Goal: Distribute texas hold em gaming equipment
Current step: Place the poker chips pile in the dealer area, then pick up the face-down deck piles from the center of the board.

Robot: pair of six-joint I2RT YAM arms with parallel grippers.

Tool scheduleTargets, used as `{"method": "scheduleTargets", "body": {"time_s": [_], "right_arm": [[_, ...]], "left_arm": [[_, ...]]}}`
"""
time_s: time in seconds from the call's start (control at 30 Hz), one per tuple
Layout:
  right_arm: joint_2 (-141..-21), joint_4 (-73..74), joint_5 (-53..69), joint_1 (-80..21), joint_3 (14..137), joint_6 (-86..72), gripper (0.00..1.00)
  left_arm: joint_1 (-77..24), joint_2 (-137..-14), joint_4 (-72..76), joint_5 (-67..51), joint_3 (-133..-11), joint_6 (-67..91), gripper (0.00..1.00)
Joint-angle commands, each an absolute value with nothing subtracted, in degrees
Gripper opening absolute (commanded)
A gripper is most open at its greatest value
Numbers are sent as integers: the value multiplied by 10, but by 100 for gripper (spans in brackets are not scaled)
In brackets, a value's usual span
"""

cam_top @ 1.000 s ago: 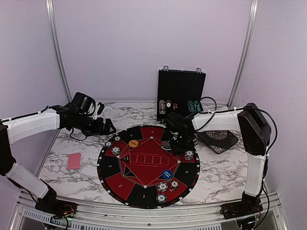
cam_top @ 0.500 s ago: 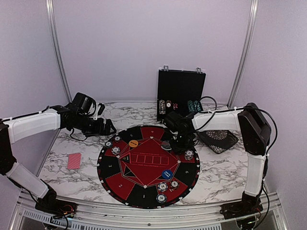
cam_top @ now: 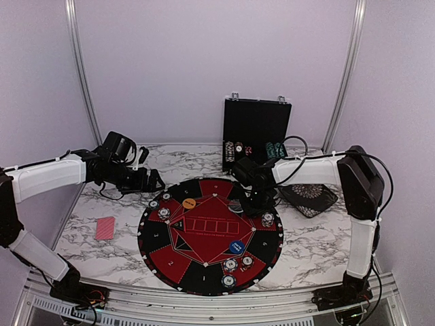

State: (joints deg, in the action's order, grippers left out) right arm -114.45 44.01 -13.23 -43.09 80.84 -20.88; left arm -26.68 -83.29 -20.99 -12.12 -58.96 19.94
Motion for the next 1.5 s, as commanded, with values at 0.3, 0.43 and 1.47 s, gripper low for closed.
{"method": "scheduleTargets", "body": {"time_s": [0.3,0.43,1.47], "right_arm": [[-1132,446,-142,-425,832,-203,43],[-1131,447,-142,-425,833,-203,44],[-1105,492,-163,-426,892,-196,48]], "left_arm": [[-264,-840,-204,-129,-584,194,99],[-264,-840,-203,-131,-585,195,99],[-265,-844,-203,-129,-585,197,99]]}}
